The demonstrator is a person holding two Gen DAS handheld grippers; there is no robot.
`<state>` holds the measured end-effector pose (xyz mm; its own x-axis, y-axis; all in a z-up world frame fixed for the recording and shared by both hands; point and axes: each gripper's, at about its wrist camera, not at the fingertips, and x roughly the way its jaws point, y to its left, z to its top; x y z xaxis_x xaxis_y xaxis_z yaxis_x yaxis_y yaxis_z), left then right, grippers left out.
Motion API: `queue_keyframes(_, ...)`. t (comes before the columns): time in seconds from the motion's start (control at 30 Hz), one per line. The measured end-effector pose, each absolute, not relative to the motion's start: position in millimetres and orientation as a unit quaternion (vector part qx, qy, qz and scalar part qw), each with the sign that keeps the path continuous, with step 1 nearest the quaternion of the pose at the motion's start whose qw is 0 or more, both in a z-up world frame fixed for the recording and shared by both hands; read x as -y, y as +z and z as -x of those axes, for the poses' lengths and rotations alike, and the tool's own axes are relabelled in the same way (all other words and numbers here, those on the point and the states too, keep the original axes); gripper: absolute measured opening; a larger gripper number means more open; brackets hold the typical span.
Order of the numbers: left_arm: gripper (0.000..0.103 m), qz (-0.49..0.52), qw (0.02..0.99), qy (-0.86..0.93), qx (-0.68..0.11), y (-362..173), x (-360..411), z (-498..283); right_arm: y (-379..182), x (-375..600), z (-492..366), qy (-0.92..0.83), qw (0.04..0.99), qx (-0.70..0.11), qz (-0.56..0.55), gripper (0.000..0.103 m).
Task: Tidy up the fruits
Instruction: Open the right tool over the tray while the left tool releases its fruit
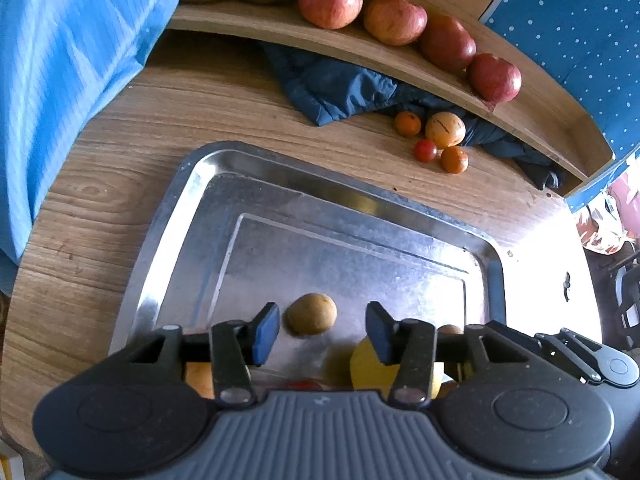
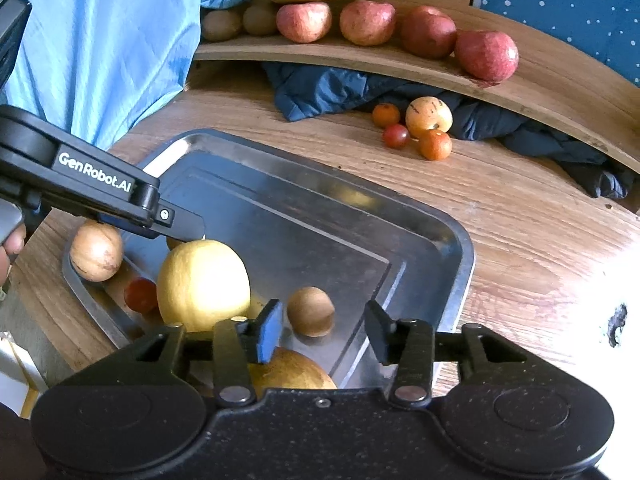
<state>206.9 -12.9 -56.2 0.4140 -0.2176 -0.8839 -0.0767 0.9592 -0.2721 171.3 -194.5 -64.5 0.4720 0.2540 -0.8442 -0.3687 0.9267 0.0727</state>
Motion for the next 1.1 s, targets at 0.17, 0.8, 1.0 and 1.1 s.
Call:
queue_keyframes(0.17, 0.074, 0.130, 0.839, -0.040, -0.527, -44, 11, -199, -58, 201, -166, 0.176, 0.864, -0.468, 0.058, 0.068)
queue_keyframes(0.8, 0.101, 0.095, 0.846, -0.011, -0.525, -20, -5, -140, -29, 214, -131, 0.198, 0.878, -0.435, 0.027, 0.100)
queue_keyframes(1.0, 0.102, 0.075, 0.835, -0.014, -0.544, -23, -3, -134, -30, 220, -124, 0.199, 0.873, -0.445, 0.020, 0.102)
queue_keyframes(1.1, 0.102, 0.060, 0.828, -0.013, -0.558, -27, 2, -133, -31, 221, -120, 0.202, 0.868, -0.453, 0.021, 0.102)
